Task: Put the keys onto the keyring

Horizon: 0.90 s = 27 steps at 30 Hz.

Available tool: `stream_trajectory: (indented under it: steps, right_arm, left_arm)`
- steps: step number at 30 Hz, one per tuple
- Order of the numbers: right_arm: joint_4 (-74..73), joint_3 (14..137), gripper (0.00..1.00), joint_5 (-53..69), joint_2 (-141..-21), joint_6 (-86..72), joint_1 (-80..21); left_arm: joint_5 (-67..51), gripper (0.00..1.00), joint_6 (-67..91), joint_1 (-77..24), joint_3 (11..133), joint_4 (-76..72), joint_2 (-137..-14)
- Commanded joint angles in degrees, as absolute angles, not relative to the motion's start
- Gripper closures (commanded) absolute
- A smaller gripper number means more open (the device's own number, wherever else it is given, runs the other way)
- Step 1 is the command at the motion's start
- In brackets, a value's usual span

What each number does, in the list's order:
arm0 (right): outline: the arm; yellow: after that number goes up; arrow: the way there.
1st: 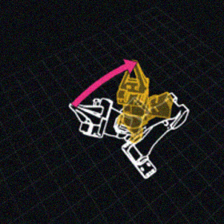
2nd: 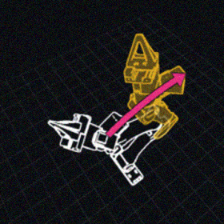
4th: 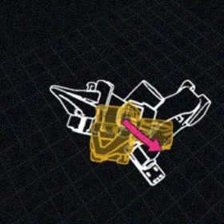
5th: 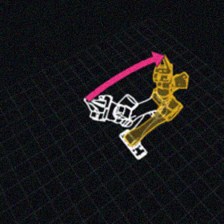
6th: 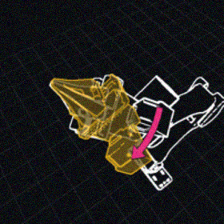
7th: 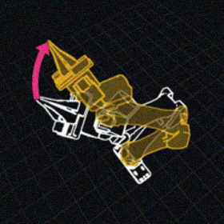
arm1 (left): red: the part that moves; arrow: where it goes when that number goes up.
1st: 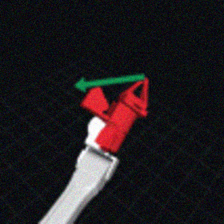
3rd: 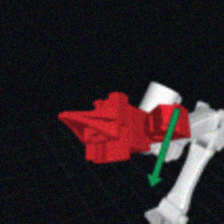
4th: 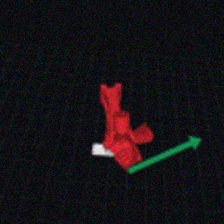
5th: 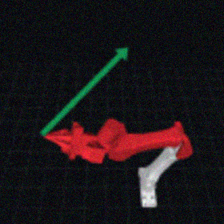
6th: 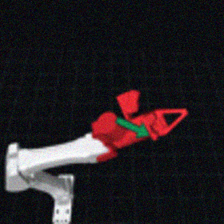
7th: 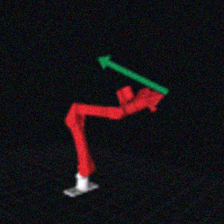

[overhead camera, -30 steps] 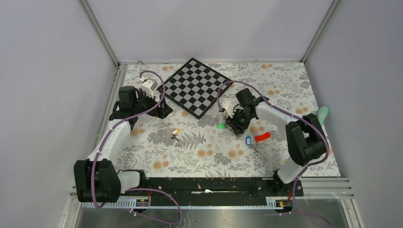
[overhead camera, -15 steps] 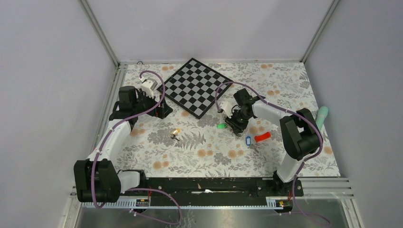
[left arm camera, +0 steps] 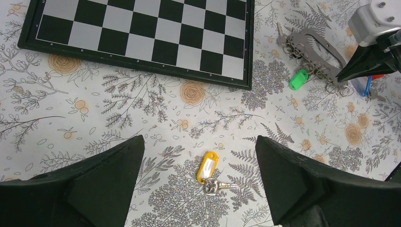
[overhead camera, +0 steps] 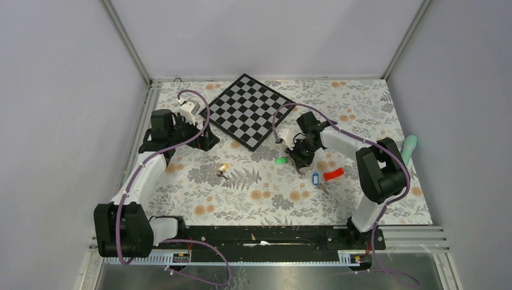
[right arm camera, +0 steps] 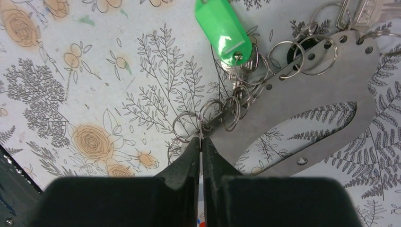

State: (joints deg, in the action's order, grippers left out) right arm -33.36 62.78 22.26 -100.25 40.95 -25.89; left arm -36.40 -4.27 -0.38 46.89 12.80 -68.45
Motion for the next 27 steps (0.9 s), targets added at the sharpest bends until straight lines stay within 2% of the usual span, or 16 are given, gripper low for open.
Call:
stream_trajectory:
  steps: [1,10,18,21,27]
  right_arm:
    - [-36.68,66.25,0.98,25.38,-99.39,42.79,-26.35]
    - [-41.96,69.37,1.0,27.38,-94.13,44.16,-26.37]
    - [-43.77,77.42,1.0,34.72,-86.54,43.31,-26.43]
    - [-42.52,79.51,1.0,38.25,-84.43,42.63,-26.44]
    - [-41.73,83.68,1.0,46.16,-83.1,40.22,-26.46]
  left_arm:
    - [-38.74,0.01,-4.92,-0.09,47.45,9.35,-67.65]
    - [-38.36,0.01,-6.77,-3.0,51.3,9.8,-69.76]
    - [-46.21,0.1,-12.24,-13.05,67.37,17.5,-76.98]
    - [-49.22,0.17,-12.52,-16.99,73.19,18.59,-79.75]
    - [-56.64,0.43,-12.3,-23.38,81.73,18.63,-85.17]
